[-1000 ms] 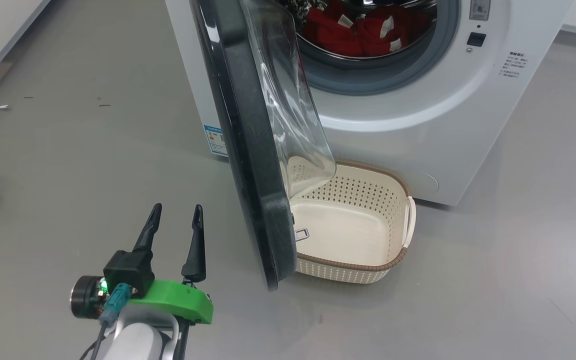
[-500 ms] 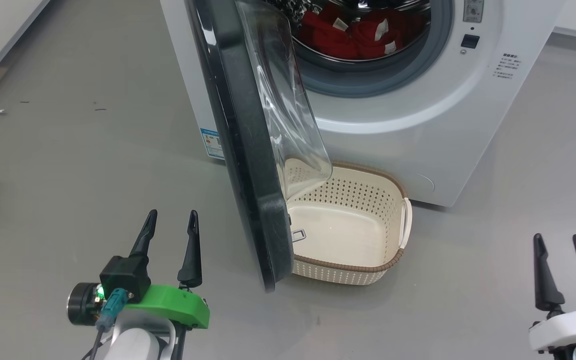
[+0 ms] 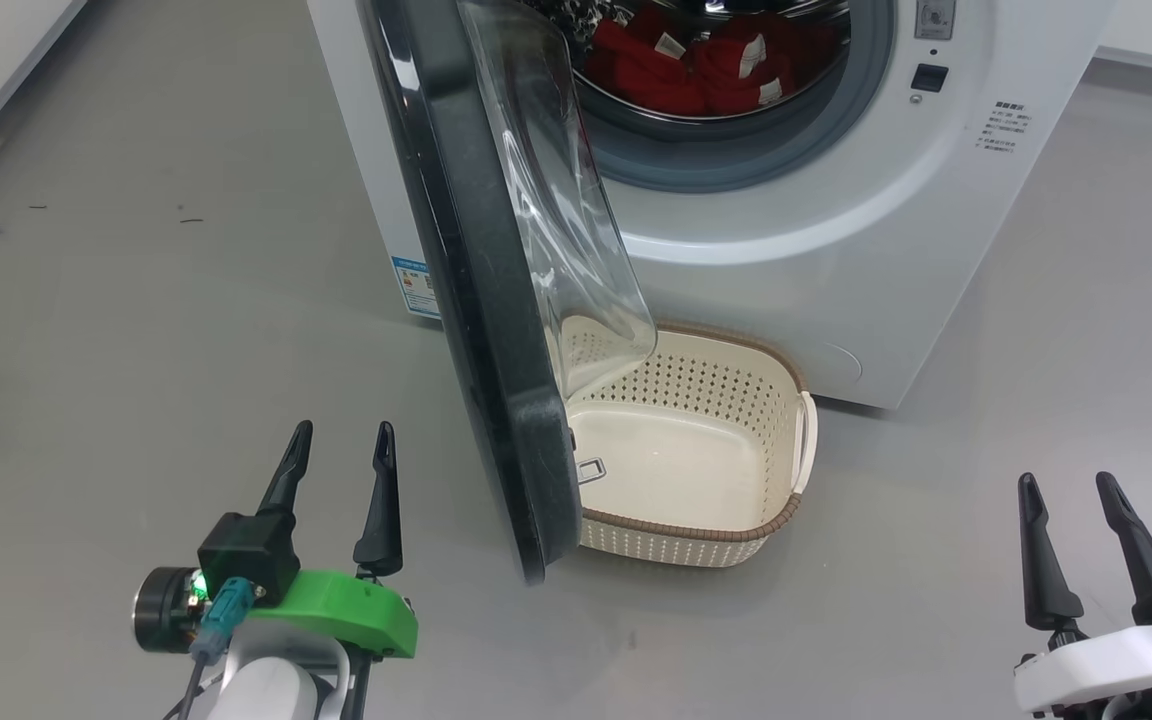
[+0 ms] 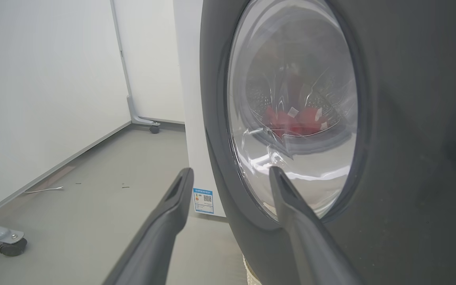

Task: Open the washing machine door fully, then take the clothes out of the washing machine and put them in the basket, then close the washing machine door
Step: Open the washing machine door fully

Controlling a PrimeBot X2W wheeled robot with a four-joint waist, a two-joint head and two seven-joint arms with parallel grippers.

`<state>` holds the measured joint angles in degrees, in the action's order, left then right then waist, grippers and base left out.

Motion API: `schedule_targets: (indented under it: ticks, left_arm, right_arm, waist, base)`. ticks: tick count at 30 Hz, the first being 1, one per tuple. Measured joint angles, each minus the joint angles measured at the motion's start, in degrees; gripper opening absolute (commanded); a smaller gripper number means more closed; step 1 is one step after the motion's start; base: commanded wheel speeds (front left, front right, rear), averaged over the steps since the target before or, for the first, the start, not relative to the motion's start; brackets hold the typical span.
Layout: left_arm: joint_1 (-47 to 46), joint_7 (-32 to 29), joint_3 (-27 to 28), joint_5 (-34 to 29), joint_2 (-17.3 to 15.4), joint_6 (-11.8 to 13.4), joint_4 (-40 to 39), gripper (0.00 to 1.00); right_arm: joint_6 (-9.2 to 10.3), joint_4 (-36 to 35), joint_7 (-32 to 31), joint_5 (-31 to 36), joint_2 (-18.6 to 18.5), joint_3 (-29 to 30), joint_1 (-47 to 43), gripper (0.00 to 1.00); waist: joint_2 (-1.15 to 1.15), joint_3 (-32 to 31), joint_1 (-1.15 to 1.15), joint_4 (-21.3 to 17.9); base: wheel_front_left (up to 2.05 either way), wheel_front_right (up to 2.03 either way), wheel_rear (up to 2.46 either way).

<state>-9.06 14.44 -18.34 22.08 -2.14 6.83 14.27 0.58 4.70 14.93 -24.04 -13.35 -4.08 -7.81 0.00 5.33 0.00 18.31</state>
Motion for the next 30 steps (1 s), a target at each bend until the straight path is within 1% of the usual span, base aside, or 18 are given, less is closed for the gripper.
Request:
schedule_targets:
  ticks: [4,5,6,8,20,25,30]
  left_arm:
    - [0.0,0.0,0.0,0.1,0.0,0.0,0.1,1.00]
    - [0.0,0.0,0.0,0.1,0.0,0.0,0.2,0.92]
    - [0.0,0.0,0.0,0.1,0.0,0.0,0.3,0.57]
    - [0.0,0.0,0.0,0.1,0.0,0.0,0.4,0.00]
    - [0.1,0.0,0.6,0.1,0.0,0.0,-0.6,0.00]
    - [-0.1,0.0,2.1,-0.2,0.0,0.0,-4.3,0.00]
    - [-2.5,0.0,3.9,-1.3,0.0,0.0,-10.7,0.00]
  right_arm:
    - [-0.13,-0.4,0.0,0.6,0.6,0.2,-0.2,1.00]
    - [-0.19,-0.5,0.0,0.6,0.7,0.3,-0.3,1.00]
    - [-0.41,-0.6,0.0,0.8,0.8,0.4,-0.5,1.00]
    - [-0.51,-0.7,0.0,1.1,0.9,0.5,-0.8,1.00]
    - [-1.44,-0.7,0.0,2.4,2.2,1.6,-1.2,1.00]
    - [-1.72,-0.8,0.0,2.9,2.5,2.0,-1.4,1.00]
    - [-2.03,-0.9,0.0,3.2,2.8,2.5,-2.0,1.00]
  waist:
    - [0.00,0.1,0.00,-0.1]
    - [0.00,0.1,0.00,-0.1]
    - [0.00,0.1,0.00,-0.2]
    - [0.00,0.2,0.00,-0.2]
    - [0.00,-0.2,0.00,-0.3]
    - [0.00,-0.3,0.00,-0.3]
    - [0.00,-0.4,0.00,-0.4]
  base:
    - [0.00,0.00,0.00]
    - [0.00,0.00,0.00]
    - [0.00,0.00,0.00]
    - [0.00,0.00,0.00]
    - [0.00,0.00,0.00]
    - [0.00,0.00,0.00]
    - [0.00,0.00,0.00]
